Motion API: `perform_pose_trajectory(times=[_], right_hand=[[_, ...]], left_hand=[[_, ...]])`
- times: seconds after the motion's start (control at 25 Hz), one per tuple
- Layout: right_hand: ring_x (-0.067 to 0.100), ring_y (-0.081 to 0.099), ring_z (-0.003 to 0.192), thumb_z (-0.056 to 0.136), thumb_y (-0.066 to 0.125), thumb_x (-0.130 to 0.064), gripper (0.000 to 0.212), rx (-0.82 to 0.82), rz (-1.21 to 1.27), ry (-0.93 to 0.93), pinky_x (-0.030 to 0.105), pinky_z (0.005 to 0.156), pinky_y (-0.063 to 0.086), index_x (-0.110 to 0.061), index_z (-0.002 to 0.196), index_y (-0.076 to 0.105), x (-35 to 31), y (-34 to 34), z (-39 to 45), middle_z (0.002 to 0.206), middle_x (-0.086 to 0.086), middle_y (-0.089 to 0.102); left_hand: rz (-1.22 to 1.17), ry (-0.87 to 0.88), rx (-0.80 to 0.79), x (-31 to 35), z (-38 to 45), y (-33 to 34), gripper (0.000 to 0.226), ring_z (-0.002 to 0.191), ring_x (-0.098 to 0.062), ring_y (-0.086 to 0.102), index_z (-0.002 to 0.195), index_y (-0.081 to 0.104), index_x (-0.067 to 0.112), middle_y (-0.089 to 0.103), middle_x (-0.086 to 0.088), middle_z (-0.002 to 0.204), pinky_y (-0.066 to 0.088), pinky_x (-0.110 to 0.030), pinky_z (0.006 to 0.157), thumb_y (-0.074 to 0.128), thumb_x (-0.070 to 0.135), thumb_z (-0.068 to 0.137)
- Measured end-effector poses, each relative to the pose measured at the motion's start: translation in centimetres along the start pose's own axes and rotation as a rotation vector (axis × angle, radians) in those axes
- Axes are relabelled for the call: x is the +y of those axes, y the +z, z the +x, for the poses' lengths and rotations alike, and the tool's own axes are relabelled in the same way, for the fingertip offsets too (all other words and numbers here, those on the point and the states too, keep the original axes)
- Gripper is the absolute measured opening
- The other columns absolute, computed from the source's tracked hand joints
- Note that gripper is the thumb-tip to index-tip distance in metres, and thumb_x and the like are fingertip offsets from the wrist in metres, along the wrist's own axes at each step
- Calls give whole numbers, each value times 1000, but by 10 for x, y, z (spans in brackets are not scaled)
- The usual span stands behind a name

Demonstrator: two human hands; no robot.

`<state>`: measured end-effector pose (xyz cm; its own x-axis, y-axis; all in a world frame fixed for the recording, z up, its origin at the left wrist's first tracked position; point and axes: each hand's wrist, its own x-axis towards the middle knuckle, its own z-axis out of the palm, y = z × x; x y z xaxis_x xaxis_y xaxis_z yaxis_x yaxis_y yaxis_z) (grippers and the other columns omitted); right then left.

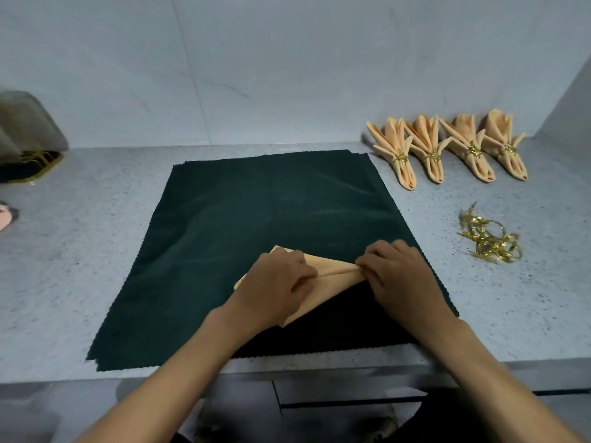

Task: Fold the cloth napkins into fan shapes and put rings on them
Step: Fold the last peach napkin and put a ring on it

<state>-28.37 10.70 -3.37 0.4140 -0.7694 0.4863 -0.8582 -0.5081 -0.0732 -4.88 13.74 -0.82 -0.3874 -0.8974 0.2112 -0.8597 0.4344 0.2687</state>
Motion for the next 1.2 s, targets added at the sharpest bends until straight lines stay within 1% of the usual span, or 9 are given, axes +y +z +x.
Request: perform_pose_trajectory(times=[0.12, 0.2, 0.36, 0.44, 0.64, 0.72, 0.88, 1.04, 1.2], right_hand=[[25, 57, 78, 80, 52, -9, 28, 12, 53, -169, 39, 63, 48, -15, 96, 74, -13, 6, -7, 99, -1, 65], [24, 57, 86, 82, 48, -20, 32, -21, 132, -144, 40, 70, 50, -15, 101, 74, -12, 5, -12, 103, -3, 64], [18, 55, 91, 90, 48, -39, 35, -117, 146, -230, 34, 77, 49, -14, 93, 74, -12, 0, 0, 104, -7, 61], [13, 53, 87, 93, 45, -46, 40, -200, 238, -180, 29, 79, 47, -17, 90, 73, -17, -1, 10, 103, -13, 61], [16, 54, 78, 90, 62, -28, 16, -89, 295, -109, 37, 71, 50, -20, 93, 76, -27, 16, 16, 95, -11, 64], [17, 53, 79, 92, 61, -27, 17, -99, 283, -125, 39, 71, 51, -19, 94, 77, -25, 18, 15, 99, -12, 64], [20, 54, 90, 94, 48, -28, 31, -136, 183, -229, 35, 80, 50, -15, 111, 71, -24, 8, 3, 115, -7, 61], [20, 54, 98, 84, 48, -35, 44, -212, 115, -228, 31, 84, 48, -14, 118, 67, -27, 0, -1, 119, -4, 58], [22, 55, 90, 86, 46, -33, 36, -190, 87, -201, 34, 77, 50, -13, 107, 68, -36, 3, 1, 110, -2, 60]], left_hand=[[-162, -35, 31, -11, -17, 5, 21, 97, -8, 50, 111, 74, 20, 64, 10, 107, 40, -22, 83, 59, 25, 96], [-179, -48, 91, -16, -29, 9, 20, 94, -6, 48, 110, 75, 18, 63, 12, 104, 34, -13, 82, 62, 22, 95], [-199, -157, 173, -22, -35, 10, 19, 91, -8, 51, 109, 75, 21, 64, 14, 103, 33, -8, 77, 66, 23, 93], [-190, -166, 201, -24, -32, 11, 21, 87, -8, 45, 112, 74, 20, 64, 14, 98, 31, -7, 75, 67, 23, 92], [-221, -122, 205, -34, -31, 11, 11, 80, -3, 42, 96, 79, 22, 54, 23, 80, 32, -8, 71, 75, 22, 86], [-186, -63, 213, -34, -34, 12, 10, 78, -4, 43, 93, 79, 21, 59, 18, 81, 35, -11, 71, 71, 22, 87], [108, 33, 173, -26, -38, 15, 22, 77, -16, 48, 86, 72, 14, 60, 3, 92, 50, -33, 66, 52, 18, 92], [184, 31, 39, -16, -53, 6, 45, 99, -23, 52, 117, 63, 8, 56, -3, 118, 49, -37, 83, 40, 27, 83], [160, 43, -42, -22, -67, 4, 69, 124, -24, 46, 138, 51, 8, 48, -4, 139, 43, -42, 103, 43, 53, 86]])
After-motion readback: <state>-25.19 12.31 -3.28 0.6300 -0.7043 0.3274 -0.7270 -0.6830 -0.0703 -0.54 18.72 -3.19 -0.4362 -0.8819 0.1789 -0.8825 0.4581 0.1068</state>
